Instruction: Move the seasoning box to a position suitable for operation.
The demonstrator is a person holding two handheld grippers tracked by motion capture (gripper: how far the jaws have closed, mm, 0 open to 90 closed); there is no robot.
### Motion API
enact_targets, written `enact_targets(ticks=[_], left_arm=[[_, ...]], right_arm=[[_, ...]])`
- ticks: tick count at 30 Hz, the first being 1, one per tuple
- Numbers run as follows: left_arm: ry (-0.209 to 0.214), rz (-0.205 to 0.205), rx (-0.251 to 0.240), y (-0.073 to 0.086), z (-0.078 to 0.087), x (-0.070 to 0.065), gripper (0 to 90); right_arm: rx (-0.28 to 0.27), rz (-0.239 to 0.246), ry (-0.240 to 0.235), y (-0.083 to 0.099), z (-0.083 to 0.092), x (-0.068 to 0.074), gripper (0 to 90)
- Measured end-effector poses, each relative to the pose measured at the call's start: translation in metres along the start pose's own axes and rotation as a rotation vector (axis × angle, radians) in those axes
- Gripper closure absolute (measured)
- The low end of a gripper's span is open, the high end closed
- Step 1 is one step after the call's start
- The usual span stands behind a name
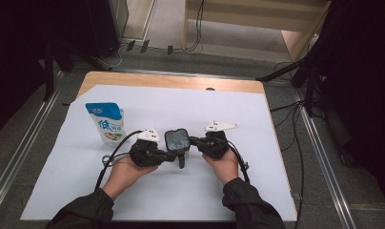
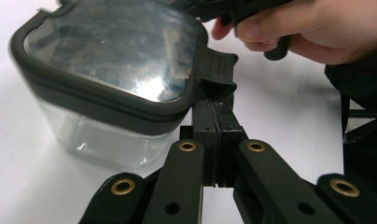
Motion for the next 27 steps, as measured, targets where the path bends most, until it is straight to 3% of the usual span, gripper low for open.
enact_targets(ticks=[5, 6, 8, 10, 13, 16, 19, 23, 27], left_arm=[[0.003, 0.002, 0.003, 0.002, 0.002, 0.001, 90.0], [0.022, 0.020, 0.009, 0.003, 0.008, 0.002, 89.0], [0.020, 0.025, 0.020, 0.004, 0.011, 0.003, 85.9], [-0.011, 0.013, 0.025, 0.006, 0.021, 0.008, 81.5], [-0.009, 0.029, 0.033, 0.008, 0.029, 0.015, 76.4], [-0.006, 0.035, 0.014, 0.008, 0.037, 0.018, 69.2], [-0.013, 0.014, 0.003, 0.009, 0.042, 0.019, 65.5], [-0.029, -0.037, 0.011, 0.010, 0.046, 0.019, 60.1], [0.008, -0.025, 0.023, 0.011, 0.047, 0.021, 41.6]], right_arm=[[-0.013, 0.006, 0.005, -0.008, -0.005, -0.002, 90.0], [-0.034, -0.003, 0.036, -0.009, -0.001, -0.003, 90.0], [-0.042, -0.008, 0.040, -0.009, 0.000, -0.003, 90.0], [-0.058, -0.030, 0.047, -0.012, 0.008, -0.002, 90.0], [-0.062, -0.034, 0.046, -0.013, 0.015, 0.002, 90.0], [-0.051, -0.001, 0.049, -0.012, 0.021, 0.008, 90.0], [-0.062, 0.021, 0.053, -0.009, 0.031, 0.016, 90.0], [-0.055, 0.001, 0.046, -0.005, 0.037, 0.021, 90.0], [-0.049, -0.001, 0.034, 0.002, 0.040, 0.028, 90.0]])
Point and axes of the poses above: each handheld gripper's, and its own axes: z roughly backward along the jaws, y roughly out of its underside, x roughly to its left, the point moved 3 cm from there along -z, roughly forward along the jaws, and after that the axes turned 4 degrees about -y, right-handed, at the moved point
